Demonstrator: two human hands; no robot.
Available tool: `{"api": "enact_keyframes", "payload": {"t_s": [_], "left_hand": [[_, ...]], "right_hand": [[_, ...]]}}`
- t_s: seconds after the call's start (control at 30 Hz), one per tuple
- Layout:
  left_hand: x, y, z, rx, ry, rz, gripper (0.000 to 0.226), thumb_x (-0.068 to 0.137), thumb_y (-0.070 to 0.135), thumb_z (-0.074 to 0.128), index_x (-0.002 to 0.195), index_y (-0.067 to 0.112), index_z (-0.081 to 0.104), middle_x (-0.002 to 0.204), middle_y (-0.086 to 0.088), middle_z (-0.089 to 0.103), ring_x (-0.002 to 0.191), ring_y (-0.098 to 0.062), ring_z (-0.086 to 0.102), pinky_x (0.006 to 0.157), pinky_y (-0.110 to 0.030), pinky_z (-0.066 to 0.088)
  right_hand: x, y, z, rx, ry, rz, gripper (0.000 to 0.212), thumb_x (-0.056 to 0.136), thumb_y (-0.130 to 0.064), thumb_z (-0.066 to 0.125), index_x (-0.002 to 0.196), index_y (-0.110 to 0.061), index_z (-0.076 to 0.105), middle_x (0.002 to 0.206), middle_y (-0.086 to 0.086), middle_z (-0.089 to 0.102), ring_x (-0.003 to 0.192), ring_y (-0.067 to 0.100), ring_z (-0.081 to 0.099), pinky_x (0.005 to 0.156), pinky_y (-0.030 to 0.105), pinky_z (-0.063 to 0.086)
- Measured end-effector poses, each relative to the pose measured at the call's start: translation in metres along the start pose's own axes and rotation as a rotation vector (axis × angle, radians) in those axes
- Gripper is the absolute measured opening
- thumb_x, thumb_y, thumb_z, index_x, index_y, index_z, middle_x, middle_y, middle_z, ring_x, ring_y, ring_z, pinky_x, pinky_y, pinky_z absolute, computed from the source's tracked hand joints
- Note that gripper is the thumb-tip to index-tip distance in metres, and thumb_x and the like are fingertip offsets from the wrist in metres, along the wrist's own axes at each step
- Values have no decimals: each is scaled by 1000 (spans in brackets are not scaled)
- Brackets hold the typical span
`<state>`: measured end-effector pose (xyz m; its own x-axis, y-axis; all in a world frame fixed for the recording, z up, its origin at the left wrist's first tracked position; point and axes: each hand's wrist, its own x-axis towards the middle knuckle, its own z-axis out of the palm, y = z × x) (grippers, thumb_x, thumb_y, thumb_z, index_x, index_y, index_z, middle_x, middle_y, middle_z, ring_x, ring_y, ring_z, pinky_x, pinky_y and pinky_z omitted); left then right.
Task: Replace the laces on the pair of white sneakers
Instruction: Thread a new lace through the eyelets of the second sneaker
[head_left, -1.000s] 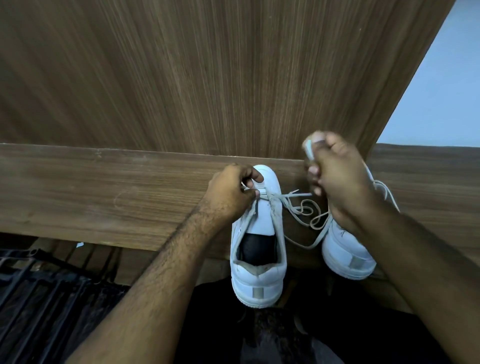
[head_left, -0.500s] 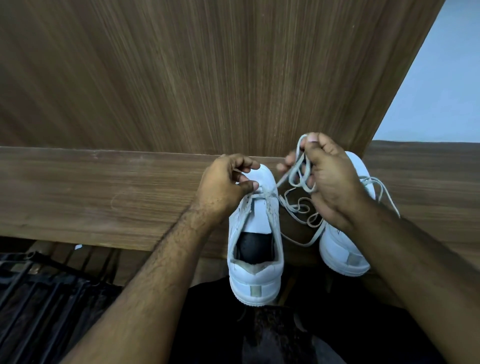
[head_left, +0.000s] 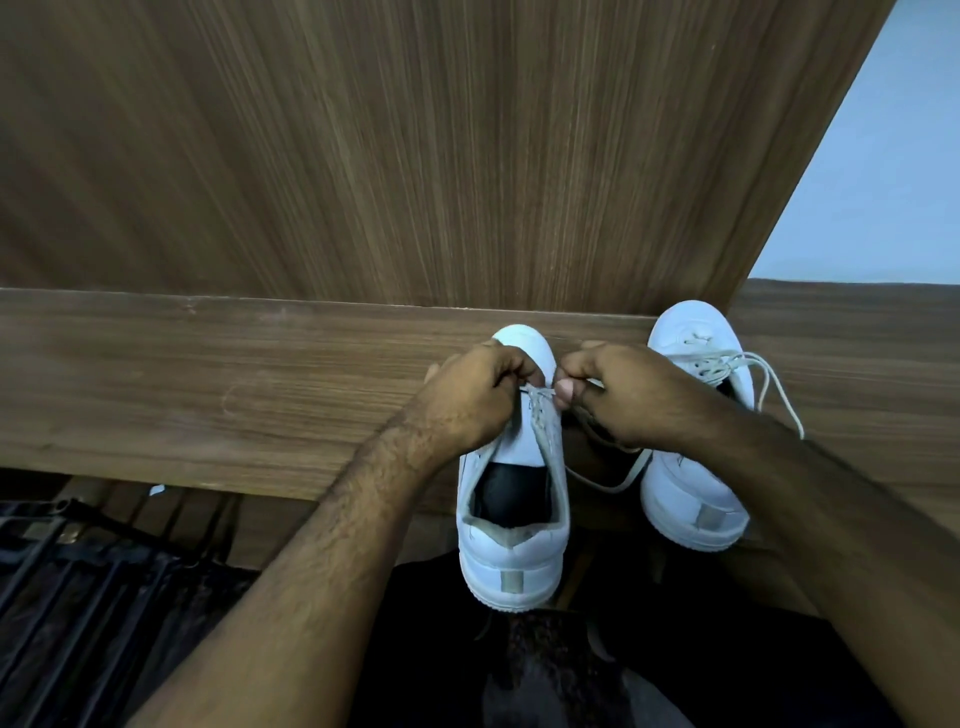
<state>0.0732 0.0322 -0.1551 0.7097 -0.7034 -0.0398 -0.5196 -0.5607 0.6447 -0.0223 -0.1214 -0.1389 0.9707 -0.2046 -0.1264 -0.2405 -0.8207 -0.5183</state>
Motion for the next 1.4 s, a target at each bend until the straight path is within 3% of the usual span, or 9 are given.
{"api": "enact_keyframes", "payload": {"t_s": [0.13,0.3,0.37,0.5,0.73,1.03,1.2,1.3,1.4], "left_hand": [[-1,7,1,-121,-14,-69,36,87,37,39,83,33,74,98,16,61,107,-9,56,108,-43,39],[-1,4,4,43,-54,1,14,86,34,74,96,25,69,109,2,49,102,-14,51,92,-27,44],[-1,2,4,72,-68,12,28,83,26,77,108,23,67,111,2,46,103,-15,51,89,-25,43],[-2,3,0,88,-73,16,51,82,26,79,129,23,59,117,2,45,108,-14,47,88,-23,40],[-3,3,0,22,-66,19,71,78,22,82,141,20,48,125,0,45,116,-19,50,98,-35,48],[-6,10,2,42,-48,29,61,82,17,73,132,36,46,118,24,57,116,-12,42,94,-40,23],[-7,10,2,20,-47,14,60,80,14,74,129,33,44,114,22,60,117,-14,47,104,-43,33],[-8,11,2,-3,-49,6,67,78,13,74,133,31,40,116,21,61,116,-12,49,105,-46,35],[-8,11,3,28,-42,11,65,80,15,74,133,34,41,116,23,61,117,-12,49,104,-42,32]], "right_hand": [[-5,11,-3,-68,-162,33,28,98,-23,57,72,-31,64,86,-11,63,84,10,61,77,30,49],[-1,14,7,-244,-149,93,42,98,-48,54,62,-25,51,82,0,62,80,21,60,78,39,52],[-1,10,3,-103,-55,121,43,99,-49,49,67,-21,56,72,0,63,71,19,60,69,35,49],[11,3,7,-75,189,90,10,98,-28,58,91,-24,65,89,-4,66,84,17,63,71,30,45],[23,6,23,-192,47,40,24,97,-38,56,78,-25,48,101,3,50,95,21,51,86,36,45],[16,-13,4,827,163,65,10,98,-25,60,91,-18,62,62,-2,62,59,11,58,71,35,51],[20,4,22,30,189,18,13,93,-33,64,91,-24,54,88,-5,61,79,13,58,73,35,49],[20,7,30,-72,92,74,14,95,-31,62,89,-23,52,101,0,59,89,19,55,80,36,47],[22,3,28,-136,61,110,26,96,-35,57,73,-26,48,88,-2,59,83,20,57,71,31,42]]}}
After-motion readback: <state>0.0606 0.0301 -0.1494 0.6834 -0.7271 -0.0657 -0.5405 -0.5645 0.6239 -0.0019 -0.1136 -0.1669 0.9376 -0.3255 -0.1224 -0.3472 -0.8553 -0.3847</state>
